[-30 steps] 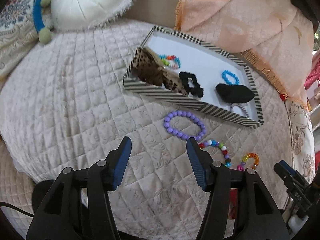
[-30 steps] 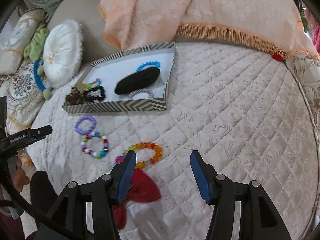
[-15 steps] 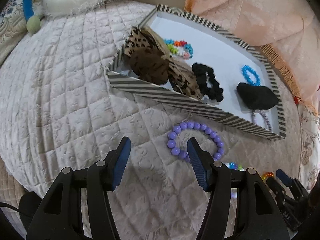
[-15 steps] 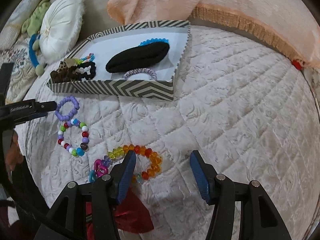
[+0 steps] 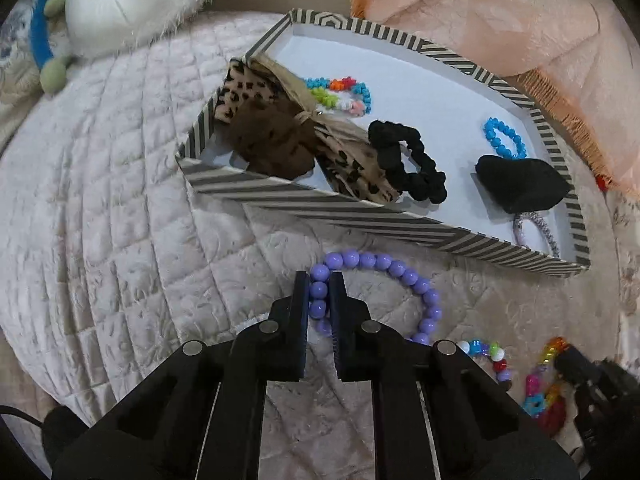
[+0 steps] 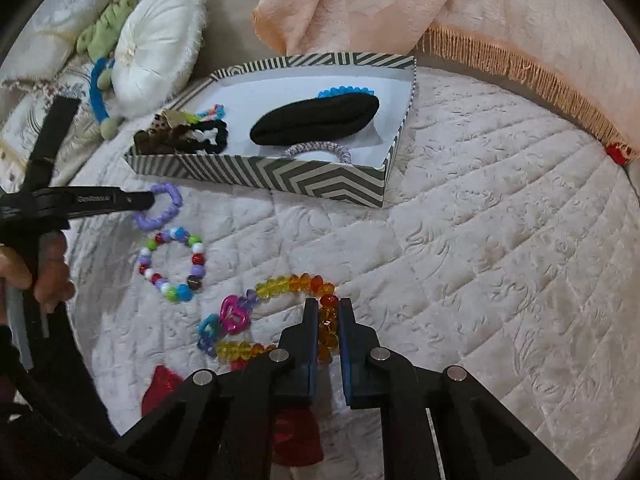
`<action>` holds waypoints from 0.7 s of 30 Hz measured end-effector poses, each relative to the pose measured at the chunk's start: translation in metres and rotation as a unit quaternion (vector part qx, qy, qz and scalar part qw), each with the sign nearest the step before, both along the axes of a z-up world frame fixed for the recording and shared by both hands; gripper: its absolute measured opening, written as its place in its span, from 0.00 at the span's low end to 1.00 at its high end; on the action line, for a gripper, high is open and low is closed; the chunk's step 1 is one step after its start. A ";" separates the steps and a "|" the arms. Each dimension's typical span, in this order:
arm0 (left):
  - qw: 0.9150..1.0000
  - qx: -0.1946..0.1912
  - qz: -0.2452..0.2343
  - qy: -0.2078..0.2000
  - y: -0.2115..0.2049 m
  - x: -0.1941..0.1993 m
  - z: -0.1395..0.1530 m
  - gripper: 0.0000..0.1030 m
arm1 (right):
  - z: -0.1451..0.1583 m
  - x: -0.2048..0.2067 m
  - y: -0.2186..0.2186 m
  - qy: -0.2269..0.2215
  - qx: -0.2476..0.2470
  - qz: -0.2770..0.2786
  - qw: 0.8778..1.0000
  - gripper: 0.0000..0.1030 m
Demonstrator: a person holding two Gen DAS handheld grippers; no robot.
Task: Organize jewelry
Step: 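Grasp the purple bead bracelet with the left tool while the right tool grasps the rainbow bracelet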
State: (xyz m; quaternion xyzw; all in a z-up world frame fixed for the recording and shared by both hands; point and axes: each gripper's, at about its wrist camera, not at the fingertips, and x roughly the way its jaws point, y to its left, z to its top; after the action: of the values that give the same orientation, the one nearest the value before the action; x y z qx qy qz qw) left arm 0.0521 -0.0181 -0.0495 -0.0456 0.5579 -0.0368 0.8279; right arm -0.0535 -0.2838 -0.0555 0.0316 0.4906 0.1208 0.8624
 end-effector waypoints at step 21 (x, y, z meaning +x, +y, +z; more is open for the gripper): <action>0.997 -0.036 -0.010 -0.064 0.017 -0.028 0.093 0.08 | 0.086 -0.020 -0.013 -0.088 0.079 -0.029 0.993 0.08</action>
State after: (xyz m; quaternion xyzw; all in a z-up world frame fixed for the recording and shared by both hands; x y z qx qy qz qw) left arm 0.0238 -0.0010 0.0434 -0.0668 0.5026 -0.0680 0.8592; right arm -0.0730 -0.2970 0.0310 0.1031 0.4005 0.1361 0.9002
